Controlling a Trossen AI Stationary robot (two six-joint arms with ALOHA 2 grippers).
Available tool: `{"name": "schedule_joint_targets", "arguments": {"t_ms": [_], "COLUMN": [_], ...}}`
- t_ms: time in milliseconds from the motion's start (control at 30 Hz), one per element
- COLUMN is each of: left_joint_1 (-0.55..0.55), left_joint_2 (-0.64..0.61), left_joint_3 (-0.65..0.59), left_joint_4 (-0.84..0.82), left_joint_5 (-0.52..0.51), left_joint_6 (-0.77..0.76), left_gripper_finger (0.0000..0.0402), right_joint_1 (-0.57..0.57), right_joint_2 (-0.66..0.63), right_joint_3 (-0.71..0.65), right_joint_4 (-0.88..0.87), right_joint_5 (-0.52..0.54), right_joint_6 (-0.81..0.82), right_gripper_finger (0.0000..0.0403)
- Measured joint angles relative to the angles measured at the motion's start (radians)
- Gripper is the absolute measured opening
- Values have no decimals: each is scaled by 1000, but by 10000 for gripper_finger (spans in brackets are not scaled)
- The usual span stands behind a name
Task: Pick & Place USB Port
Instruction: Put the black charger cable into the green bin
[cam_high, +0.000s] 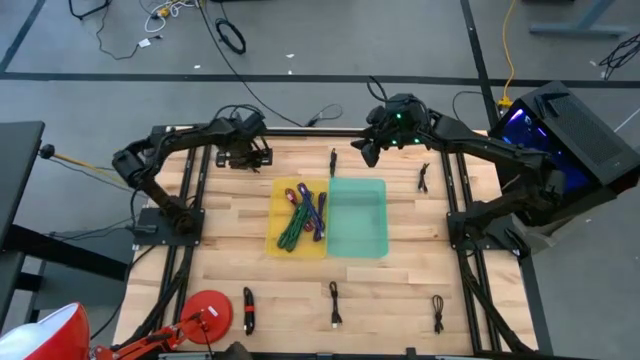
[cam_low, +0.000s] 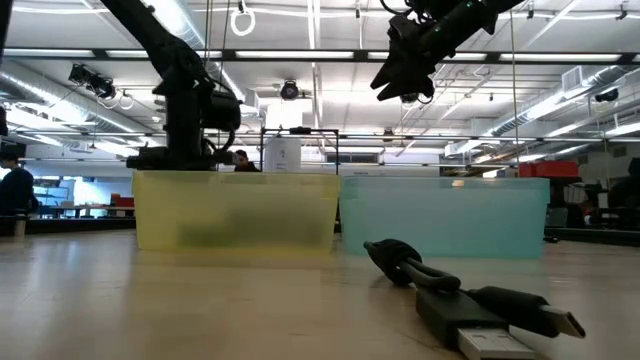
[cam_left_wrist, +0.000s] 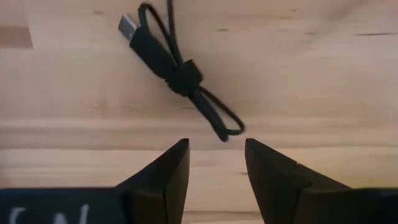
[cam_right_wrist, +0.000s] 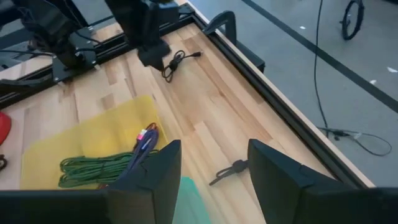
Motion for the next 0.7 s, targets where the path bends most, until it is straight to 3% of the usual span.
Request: {"name": "schedule_joint_targets", "arguments": {"t_ms": [267,500,700], "left_joint_1": [0,6,24], "left_joint_2": [72,75,93], "left_joint_3": [0,0,2], "left_joint_4": [45,99,97], "left_joint_5": [-27,-145,-121], "left_joint_6": [-7,-7,10], "left_gripper_finger": [167,167,166], "right_joint_1": [0,0,0], "right_joint_2": [0,0,0], "right_joint_3": [0,0,0], "right_joint_4": [0,0,1], "right_joint_5": [-27,-50,-53], "right_joint_6": [-18,-21,-17], "right_gripper_finger": [185,185,185]}}
